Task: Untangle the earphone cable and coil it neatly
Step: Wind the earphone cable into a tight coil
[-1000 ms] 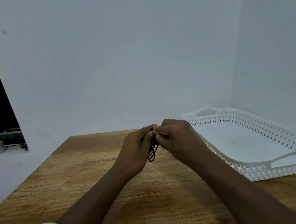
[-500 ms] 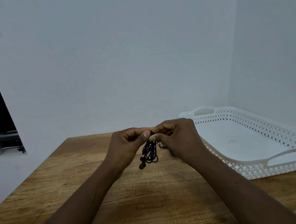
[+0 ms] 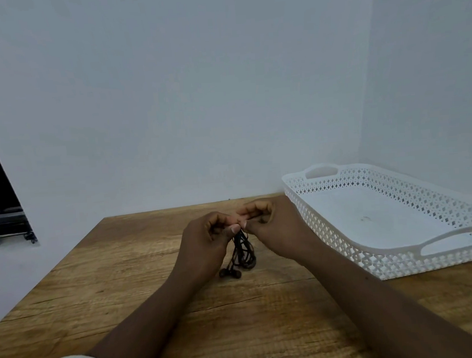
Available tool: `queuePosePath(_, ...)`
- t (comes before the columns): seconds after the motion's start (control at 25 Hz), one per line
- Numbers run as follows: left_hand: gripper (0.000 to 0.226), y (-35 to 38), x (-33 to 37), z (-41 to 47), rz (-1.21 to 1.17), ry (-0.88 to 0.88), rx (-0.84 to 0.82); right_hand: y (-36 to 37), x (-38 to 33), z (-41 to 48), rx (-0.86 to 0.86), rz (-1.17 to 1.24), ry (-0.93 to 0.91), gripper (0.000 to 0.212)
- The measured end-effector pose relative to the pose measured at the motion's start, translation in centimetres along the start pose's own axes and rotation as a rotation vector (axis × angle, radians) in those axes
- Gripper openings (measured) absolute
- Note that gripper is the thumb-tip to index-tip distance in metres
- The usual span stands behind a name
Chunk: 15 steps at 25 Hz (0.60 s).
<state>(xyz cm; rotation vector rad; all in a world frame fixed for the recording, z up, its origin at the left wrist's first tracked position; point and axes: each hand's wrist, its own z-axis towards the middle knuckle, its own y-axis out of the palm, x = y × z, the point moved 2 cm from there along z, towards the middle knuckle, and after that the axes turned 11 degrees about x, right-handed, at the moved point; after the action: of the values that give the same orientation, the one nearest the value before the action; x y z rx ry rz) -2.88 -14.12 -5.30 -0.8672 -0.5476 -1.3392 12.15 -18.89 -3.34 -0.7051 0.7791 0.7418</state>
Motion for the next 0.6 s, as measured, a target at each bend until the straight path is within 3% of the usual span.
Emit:
queuePosePath(0.2, 0.004, 0.0, -1.1, -0.2, 0.074, -0.029, 0.003, 0.8, 1.2, -0.6, -0.055, 0.096, 0.123, 0.018)
queuePosePath(0.6, 0.009, -0.5, -1.3, -0.1, 0.136, -0.052, -0.010, 1.5, 2.0, -0.8, 0.005, 0.008, 0.175, 0.019)
